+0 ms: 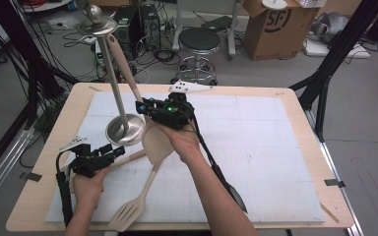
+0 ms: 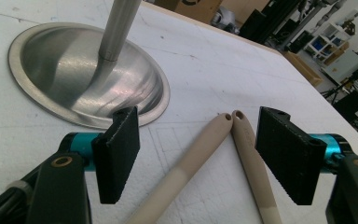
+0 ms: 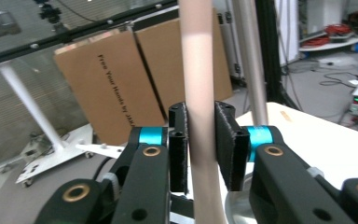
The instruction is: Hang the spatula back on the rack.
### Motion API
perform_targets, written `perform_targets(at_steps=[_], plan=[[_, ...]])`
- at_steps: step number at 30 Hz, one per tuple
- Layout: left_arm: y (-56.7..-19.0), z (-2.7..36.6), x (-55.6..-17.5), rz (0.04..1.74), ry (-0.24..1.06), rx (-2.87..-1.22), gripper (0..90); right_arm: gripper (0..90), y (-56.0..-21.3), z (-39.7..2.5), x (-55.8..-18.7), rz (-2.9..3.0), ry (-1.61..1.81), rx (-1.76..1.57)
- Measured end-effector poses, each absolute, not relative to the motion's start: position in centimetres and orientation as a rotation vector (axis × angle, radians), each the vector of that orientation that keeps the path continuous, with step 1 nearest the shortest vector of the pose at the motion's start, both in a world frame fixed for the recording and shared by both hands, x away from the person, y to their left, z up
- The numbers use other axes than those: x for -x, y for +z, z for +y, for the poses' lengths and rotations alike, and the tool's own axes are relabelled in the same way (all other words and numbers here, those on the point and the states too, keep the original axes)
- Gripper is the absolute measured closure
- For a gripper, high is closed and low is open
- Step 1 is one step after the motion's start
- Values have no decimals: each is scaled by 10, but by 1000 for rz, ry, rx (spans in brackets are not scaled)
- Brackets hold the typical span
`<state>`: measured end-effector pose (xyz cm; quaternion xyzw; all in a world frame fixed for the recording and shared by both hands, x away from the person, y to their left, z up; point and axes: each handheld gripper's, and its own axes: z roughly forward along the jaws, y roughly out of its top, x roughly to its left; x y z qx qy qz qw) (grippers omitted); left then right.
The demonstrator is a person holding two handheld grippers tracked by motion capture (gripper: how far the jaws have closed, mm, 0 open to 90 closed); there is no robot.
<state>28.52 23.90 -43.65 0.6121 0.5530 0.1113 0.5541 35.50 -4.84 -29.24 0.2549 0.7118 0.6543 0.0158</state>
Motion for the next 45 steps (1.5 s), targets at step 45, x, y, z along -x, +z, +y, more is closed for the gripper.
perform_targets(at_steps=[45], plan=[[-439,236,-286,1286,250,-1442,315,867,-219,-30,-389,1742,2379,-840]])
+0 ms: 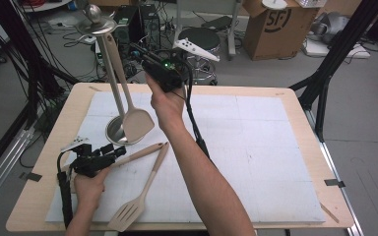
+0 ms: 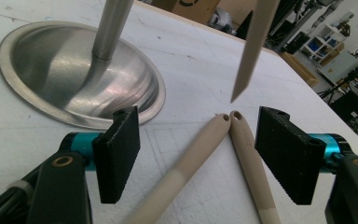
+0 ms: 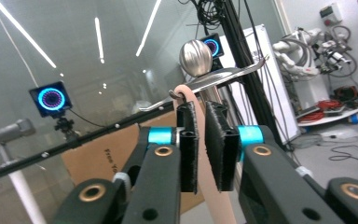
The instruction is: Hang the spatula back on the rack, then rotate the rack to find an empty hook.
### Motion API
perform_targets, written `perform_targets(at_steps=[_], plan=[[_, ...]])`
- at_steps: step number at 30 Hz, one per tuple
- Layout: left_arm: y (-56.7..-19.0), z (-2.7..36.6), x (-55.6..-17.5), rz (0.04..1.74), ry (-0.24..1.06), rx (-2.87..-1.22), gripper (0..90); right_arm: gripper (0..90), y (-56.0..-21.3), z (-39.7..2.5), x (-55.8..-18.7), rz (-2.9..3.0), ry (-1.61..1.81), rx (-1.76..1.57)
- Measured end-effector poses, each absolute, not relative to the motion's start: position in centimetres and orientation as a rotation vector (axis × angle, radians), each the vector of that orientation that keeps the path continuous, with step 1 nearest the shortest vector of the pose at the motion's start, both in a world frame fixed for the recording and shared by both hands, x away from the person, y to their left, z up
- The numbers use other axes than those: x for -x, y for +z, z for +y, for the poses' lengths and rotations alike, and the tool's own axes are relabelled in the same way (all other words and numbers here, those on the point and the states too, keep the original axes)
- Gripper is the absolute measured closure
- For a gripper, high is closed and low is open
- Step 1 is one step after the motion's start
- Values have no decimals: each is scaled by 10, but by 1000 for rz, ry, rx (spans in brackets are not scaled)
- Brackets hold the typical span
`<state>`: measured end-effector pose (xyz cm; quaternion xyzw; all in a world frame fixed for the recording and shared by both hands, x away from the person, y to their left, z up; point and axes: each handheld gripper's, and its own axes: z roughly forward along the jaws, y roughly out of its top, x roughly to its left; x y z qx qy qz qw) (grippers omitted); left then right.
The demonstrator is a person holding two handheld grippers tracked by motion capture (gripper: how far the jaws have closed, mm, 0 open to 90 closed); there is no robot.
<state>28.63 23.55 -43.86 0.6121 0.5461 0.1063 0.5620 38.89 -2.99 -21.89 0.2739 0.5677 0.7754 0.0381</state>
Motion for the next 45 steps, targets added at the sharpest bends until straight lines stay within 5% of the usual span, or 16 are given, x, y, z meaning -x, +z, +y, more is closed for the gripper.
perform_targets(at_steps=[31,45], plan=[[-438,233,-286,1270,240,-1446,312,900,-210,7,-419,1772,2304,-885],[-440,236,-282,1278,238,-1468,309,900,-205,30,-392,1820,2319,-796]])
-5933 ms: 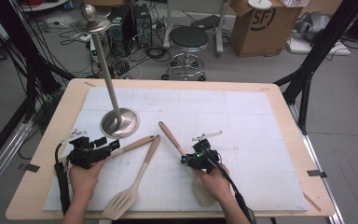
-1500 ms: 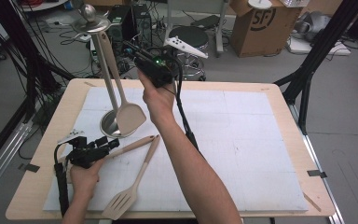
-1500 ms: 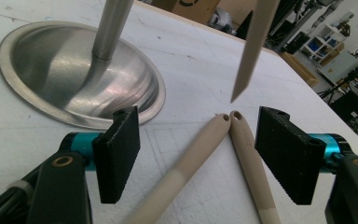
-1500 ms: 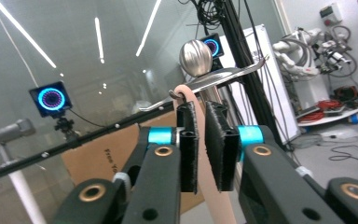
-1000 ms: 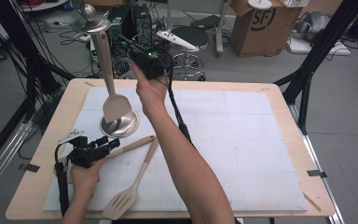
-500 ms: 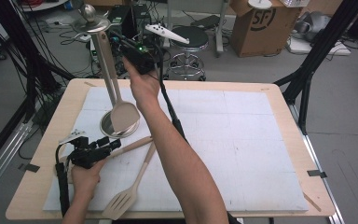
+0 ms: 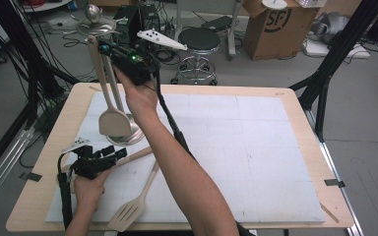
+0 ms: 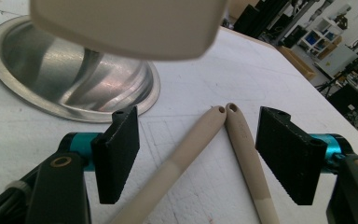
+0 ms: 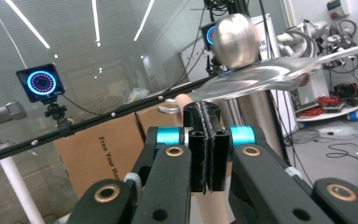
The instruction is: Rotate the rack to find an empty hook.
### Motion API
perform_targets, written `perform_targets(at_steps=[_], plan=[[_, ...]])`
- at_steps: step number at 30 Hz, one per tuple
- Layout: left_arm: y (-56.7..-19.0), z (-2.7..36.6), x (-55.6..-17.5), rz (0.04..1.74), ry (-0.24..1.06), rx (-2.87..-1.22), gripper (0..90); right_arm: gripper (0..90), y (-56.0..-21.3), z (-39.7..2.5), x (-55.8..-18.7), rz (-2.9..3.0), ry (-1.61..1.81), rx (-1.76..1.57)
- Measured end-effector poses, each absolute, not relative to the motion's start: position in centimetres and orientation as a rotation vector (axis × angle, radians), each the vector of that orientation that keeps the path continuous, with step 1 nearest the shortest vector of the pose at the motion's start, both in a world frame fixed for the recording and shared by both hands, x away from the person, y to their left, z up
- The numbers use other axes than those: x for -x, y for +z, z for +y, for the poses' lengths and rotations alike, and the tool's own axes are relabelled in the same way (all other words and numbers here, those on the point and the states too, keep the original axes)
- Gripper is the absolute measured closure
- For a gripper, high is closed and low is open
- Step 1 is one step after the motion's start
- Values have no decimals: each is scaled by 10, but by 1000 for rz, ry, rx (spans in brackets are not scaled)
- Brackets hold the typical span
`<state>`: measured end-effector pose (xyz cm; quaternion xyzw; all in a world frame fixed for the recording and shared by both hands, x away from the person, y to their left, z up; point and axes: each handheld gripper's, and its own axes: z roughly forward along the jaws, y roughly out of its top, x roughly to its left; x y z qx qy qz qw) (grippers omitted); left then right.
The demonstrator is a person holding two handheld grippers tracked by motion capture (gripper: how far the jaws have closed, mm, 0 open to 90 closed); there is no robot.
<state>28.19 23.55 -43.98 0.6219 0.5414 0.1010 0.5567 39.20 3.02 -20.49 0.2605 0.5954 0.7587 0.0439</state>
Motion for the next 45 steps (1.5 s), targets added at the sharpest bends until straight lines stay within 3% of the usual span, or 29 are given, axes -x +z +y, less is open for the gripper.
perform_targets(at_steps=[23,37,45], plan=[[-440,234,-280,1255,266,-1479,306,900,-212,38,-385,1846,2287,-767],[-440,232,-279,1243,259,-1490,306,900,-224,7,-419,1745,2304,-932],[-440,231,-279,1238,259,-1489,306,900,-207,2,-427,1723,2303,-901]])
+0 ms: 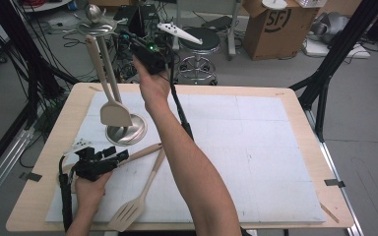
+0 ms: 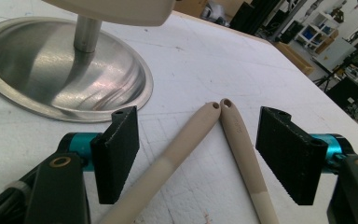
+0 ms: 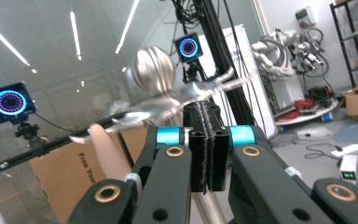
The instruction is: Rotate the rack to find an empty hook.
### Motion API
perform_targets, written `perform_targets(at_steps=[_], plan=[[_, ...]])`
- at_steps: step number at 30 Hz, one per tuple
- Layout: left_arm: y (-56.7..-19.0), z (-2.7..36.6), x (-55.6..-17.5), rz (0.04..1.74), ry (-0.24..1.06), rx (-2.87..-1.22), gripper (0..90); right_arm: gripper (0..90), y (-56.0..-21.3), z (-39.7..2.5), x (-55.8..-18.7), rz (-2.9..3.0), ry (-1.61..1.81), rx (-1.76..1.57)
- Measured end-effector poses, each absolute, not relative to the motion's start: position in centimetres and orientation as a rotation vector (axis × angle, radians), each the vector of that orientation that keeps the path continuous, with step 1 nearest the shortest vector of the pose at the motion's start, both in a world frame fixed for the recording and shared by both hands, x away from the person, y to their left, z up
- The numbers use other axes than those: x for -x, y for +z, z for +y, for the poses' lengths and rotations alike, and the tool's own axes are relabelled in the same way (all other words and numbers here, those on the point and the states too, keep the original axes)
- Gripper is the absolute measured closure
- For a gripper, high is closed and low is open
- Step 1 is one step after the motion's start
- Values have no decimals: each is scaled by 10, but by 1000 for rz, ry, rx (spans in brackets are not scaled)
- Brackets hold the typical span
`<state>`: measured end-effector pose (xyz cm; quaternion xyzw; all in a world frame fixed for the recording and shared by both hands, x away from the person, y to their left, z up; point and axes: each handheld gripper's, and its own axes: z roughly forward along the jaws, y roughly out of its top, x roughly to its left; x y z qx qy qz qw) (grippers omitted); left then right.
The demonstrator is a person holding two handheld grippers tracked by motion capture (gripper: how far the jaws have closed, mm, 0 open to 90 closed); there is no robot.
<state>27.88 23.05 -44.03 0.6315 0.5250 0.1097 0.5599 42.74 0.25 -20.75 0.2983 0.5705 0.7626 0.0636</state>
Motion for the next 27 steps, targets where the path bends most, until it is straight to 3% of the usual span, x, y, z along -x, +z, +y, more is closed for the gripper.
perform_targets(at_steps=[27], plan=[[-440,232,-279,1240,258,-1490,306,900,-201,56,-386,1827,2305,-720]])
